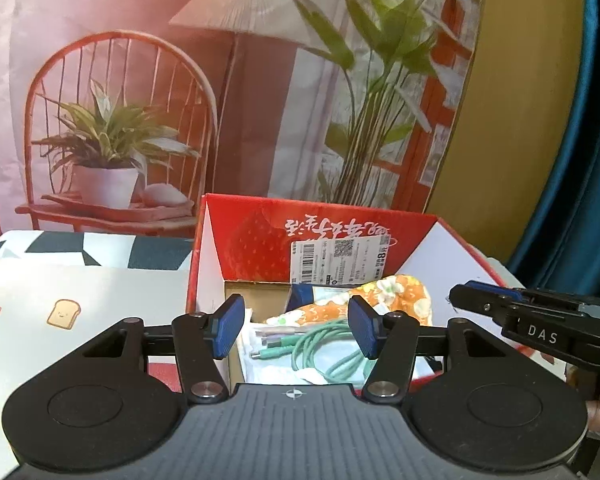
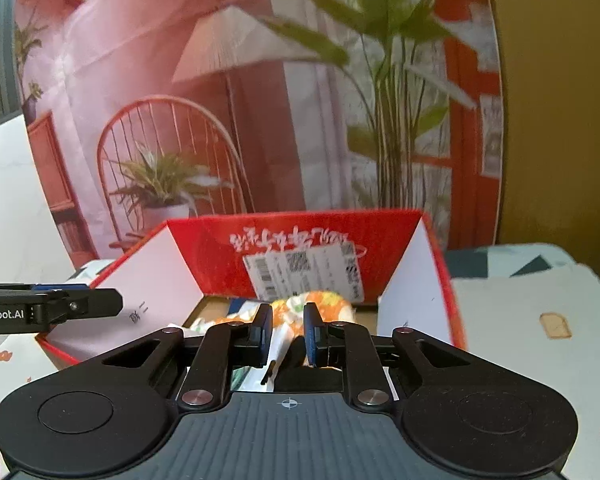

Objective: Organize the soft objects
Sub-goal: 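Lower the packet into the red box and open both grippers, then move both grippers back to the grey knit fabric on the pile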

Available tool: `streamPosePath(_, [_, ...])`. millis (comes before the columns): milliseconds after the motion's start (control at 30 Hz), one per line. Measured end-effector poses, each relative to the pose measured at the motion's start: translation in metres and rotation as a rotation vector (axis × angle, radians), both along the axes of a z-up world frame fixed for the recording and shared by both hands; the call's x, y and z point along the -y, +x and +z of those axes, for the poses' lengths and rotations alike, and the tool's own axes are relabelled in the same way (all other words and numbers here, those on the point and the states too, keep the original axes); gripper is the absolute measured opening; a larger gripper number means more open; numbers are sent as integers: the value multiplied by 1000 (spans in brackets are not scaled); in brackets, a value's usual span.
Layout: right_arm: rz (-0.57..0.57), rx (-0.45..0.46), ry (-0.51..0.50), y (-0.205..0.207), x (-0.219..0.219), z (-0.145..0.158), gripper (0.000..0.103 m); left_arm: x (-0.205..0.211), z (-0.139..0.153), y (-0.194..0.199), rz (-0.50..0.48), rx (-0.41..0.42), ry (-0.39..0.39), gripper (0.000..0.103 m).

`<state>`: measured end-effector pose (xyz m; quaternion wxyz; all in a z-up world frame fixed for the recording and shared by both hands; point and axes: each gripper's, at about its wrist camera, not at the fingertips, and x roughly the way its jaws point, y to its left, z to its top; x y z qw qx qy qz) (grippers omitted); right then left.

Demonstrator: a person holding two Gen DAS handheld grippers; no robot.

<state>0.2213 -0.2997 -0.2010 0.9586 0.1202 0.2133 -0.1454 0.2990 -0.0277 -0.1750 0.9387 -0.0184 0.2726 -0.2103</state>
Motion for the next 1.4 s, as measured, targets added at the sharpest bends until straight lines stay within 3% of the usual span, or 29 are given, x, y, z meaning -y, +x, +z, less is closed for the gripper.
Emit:
streamPosePath(333, [80,151,-102,-60,-36,9,24,-19,-1,-73,2,76,-3,61])
streamPosePath(533, [97,185,-124,-96,-56,3,27,-30,-20,-108,12,45,-1,61])
streamPosePath(800, [108,116,-113,-126,-72,-26,27,-41,-57,-128,38,-50,-2,61])
streamPosePath(1133, [104,-18,-15,-145,-86,-66,29,-56,-87,-129,99,-145,-11,61])
streamPosePath(1200, [97,-39,-9,-147,-87,-71,32,-57,-90,-128,104,-154,-13,61])
streamPosePath(1267, [79,-47,-7,-147,-85,-73,44,-56,-94,-128,104,-163,-11,61])
streamPosePath(1400, [74,-49,-7,-146,-85,-74,47,-53,-102,-127,106,-183,14,61])
